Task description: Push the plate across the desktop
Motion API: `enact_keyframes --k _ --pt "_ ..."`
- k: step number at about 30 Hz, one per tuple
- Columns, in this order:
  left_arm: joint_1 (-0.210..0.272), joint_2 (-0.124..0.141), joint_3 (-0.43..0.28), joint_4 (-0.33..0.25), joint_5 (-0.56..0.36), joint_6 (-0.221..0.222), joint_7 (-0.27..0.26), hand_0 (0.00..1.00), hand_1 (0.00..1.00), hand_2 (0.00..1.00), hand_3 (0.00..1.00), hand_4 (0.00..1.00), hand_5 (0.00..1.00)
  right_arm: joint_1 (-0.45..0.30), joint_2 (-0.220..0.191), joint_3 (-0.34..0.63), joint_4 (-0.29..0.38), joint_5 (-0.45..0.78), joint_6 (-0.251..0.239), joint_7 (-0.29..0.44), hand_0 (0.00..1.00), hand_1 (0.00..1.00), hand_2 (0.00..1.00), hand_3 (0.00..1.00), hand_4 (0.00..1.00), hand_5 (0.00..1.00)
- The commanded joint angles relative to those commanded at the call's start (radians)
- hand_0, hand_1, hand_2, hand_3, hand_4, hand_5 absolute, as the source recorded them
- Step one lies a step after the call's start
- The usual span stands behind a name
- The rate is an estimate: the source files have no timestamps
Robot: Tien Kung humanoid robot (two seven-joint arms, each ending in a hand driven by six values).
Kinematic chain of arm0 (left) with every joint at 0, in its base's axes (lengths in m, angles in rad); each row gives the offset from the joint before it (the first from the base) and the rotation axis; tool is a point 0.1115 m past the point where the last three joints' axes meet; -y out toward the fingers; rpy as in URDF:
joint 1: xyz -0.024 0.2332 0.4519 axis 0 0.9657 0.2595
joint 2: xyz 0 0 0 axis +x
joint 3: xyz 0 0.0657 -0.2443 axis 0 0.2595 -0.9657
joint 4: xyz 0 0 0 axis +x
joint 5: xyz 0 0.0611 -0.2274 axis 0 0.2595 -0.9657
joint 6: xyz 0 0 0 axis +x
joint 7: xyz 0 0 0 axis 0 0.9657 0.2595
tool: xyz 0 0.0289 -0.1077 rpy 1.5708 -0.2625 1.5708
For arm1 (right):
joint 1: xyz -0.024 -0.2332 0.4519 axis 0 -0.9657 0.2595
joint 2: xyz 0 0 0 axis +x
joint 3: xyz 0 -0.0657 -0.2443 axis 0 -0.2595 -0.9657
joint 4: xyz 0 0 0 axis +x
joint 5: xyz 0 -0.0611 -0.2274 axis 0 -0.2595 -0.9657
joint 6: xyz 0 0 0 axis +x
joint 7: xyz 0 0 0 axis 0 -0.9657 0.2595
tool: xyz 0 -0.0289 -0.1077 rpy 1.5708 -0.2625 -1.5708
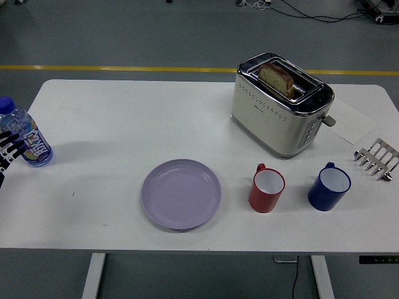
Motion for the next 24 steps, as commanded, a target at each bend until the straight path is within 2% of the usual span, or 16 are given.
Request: enact_keyframes --k 1,2,5,8,12,17,21,23,24 --pt "-0.001 -0.004 0.004 0.001 -0.039 0.012 0.007 0.739 0.722 0.712 0.647 0.533 0.998 0.000 0.000 -0.001 0.000 0.001 0.000 0.001 0.631 0.594 0.653 0.572 0.346 0.208" --pt "-0.001 -0.006 0.007 0.002 -0.085 0.019 0.011 0.558 0.671 0.684 0.642 0.541 0.998 -0.001 0.000 -0.001 0.000 0.002 0.000 0.001 0.631 0.594 0.653 0.573 0.346 0.208" --pt "-0.005 -0.015 0.006 0.011 -0.196 0.009 0.046 0.558 0.671 0.684 0.642 0.541 0.998 -0.002 0.000 -0.004 -0.001 0.009 0.000 0.003 0.631 0.594 0.653 0.573 0.346 0.208" --pt "-0.022 -0.028 -0.007 0.024 -0.255 0.028 0.039 0.565 0.665 0.672 0.635 0.536 0.998 -0.005 0.000 -0.007 -0.001 0.016 0.000 0.005 0.631 0.594 0.653 0.571 0.346 0.208" --pt "-0.043 -0.044 -0.017 0.030 -0.265 0.041 0.027 0.565 0.665 0.672 0.635 0.536 0.998 -0.006 0.001 -0.007 0.000 0.017 0.000 0.005 0.631 0.594 0.653 0.571 0.346 0.208" --pt "-0.053 -0.048 -0.003 0.036 -0.245 0.035 0.031 0.572 0.662 0.669 0.633 0.536 0.998 -0.008 0.000 -0.007 0.000 0.012 0.000 0.005 0.631 0.594 0.654 0.572 0.346 0.208" --pt "-0.036 -0.048 -0.002 0.029 -0.217 0.003 0.045 0.567 0.665 0.667 0.634 0.537 0.998 -0.011 0.000 -0.007 -0.001 0.013 0.000 0.006 0.631 0.594 0.654 0.572 0.345 0.206" --pt "-0.018 -0.044 0.003 0.015 -0.188 -0.042 0.070 0.567 0.665 0.667 0.634 0.537 0.998 -0.013 -0.001 -0.007 -0.001 0.013 0.000 0.006 0.631 0.594 0.654 0.572 0.345 0.206" --pt "-0.017 -0.044 0.003 0.014 -0.185 -0.046 0.072 0.567 0.665 0.667 0.634 0.537 0.998 -0.013 -0.001 -0.007 -0.001 0.013 0.000 0.006 0.631 0.594 0.654 0.572 0.345 0.206"
